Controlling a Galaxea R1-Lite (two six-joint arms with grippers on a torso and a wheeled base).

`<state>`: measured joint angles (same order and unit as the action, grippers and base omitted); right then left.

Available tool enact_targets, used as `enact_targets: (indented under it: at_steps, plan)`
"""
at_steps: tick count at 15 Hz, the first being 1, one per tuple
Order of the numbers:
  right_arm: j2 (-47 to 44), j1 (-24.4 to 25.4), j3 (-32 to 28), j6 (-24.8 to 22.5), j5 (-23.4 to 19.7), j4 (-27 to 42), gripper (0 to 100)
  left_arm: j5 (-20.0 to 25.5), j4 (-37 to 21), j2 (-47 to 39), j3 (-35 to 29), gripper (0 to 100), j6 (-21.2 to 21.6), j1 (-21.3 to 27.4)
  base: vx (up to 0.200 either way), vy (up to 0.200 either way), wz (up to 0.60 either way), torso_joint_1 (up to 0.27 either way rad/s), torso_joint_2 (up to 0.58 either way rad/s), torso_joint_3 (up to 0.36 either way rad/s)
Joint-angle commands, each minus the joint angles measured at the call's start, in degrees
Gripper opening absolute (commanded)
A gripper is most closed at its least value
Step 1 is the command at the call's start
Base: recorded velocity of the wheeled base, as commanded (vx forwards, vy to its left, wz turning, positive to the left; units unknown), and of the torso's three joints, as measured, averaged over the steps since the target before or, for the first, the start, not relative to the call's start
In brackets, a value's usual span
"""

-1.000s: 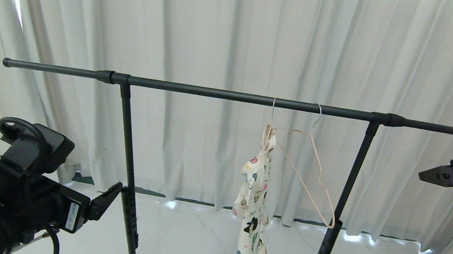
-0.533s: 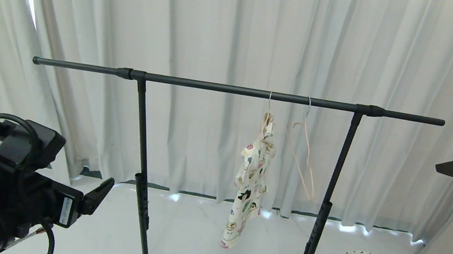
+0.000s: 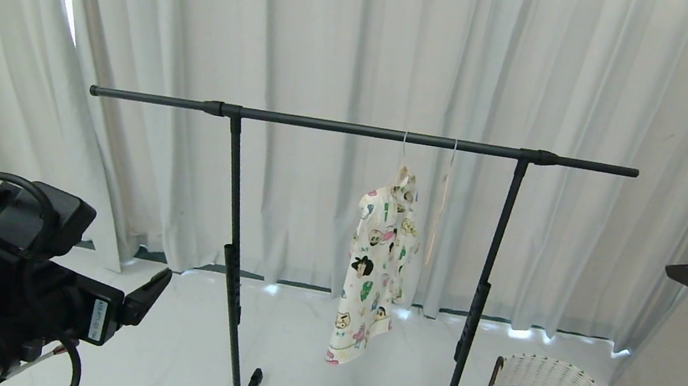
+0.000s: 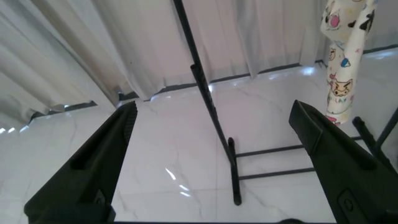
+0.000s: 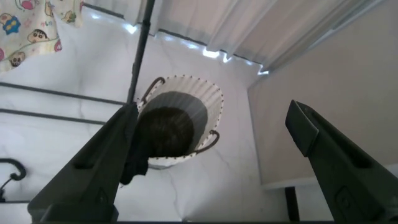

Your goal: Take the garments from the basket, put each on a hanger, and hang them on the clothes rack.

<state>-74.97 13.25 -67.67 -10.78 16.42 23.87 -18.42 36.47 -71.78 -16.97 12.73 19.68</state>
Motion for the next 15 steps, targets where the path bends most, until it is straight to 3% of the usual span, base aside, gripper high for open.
enact_targets:
  at_steps: [1, 9, 15]
  plan:
    - [1.85, -0.42, 5.71, -1.53, -0.07, -3.92, 100, -0.04, 0.0, -0.03, 0.01, 100, 0.02, 0.01, 0.0, 0.0, 0.0, 0.0, 0.0, 0.0]
    - [2.55, -0.86, 9.57, -2.67, 0.1, -6.73, 100, -0.04, 0.0, -0.29, 0.97, 100, 0.02, 0.01, 0.0, 0.0, 0.0, 0.0, 0.0, 0.0]
    - [3.17, -0.86, 10.8, -3.64, 0.28, -6.73, 100, -0.04, 0.0, -0.2, 1.06, 100, 0.02, 0.01, 0.0, 0.0, 0.0, -0.192, 0.43, 0.232]
